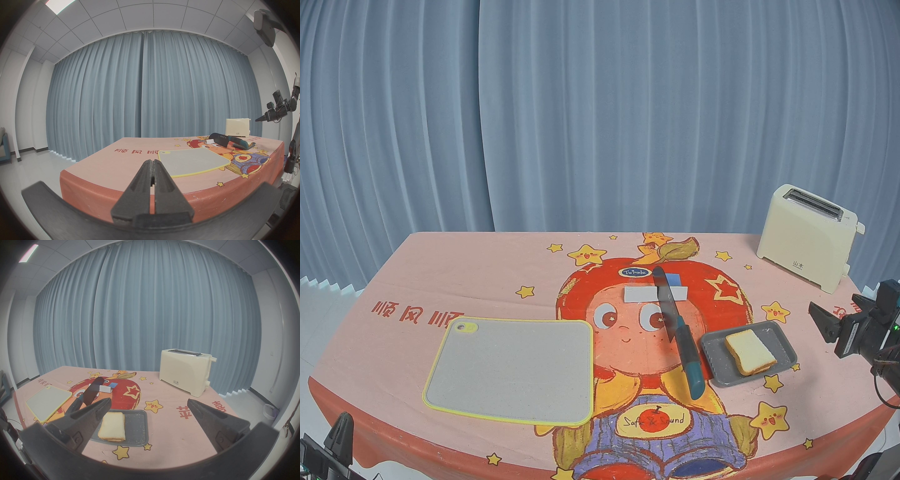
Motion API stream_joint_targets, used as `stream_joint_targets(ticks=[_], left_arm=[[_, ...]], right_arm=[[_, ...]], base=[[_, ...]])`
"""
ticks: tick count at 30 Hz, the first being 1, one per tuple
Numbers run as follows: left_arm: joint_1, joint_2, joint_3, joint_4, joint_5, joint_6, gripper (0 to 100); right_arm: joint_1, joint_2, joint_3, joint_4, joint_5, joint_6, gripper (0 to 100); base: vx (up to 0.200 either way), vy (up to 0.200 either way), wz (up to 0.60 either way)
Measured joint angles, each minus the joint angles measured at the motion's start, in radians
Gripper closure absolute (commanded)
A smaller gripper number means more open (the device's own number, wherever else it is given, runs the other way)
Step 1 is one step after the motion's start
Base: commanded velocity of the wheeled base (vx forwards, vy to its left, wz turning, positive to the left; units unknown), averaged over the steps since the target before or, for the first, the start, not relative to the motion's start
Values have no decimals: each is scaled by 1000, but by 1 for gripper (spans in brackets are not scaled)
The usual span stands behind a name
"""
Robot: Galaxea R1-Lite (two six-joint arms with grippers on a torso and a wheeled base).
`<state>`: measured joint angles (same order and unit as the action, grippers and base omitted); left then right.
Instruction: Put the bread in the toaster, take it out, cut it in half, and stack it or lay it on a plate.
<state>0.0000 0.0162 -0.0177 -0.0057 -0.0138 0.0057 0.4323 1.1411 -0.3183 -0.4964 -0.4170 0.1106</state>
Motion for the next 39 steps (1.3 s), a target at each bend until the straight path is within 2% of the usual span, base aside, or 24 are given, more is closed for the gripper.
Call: stream_joint_targets(ticks=[12, 29, 39], left_arm=[[0, 0, 0, 0, 0, 0, 100], [0, 0, 0, 0, 0, 0, 100], [0, 0, 0, 0, 0, 0, 100]], right_arm=[[-67, -90, 36, 0, 0, -20, 0], [-81, -177, 107, 0, 1, -22, 0], [-103, -248, 142, 1, 1, -48, 0]], base=[[0, 0, 0], [0, 0, 0], [0, 0, 0]])
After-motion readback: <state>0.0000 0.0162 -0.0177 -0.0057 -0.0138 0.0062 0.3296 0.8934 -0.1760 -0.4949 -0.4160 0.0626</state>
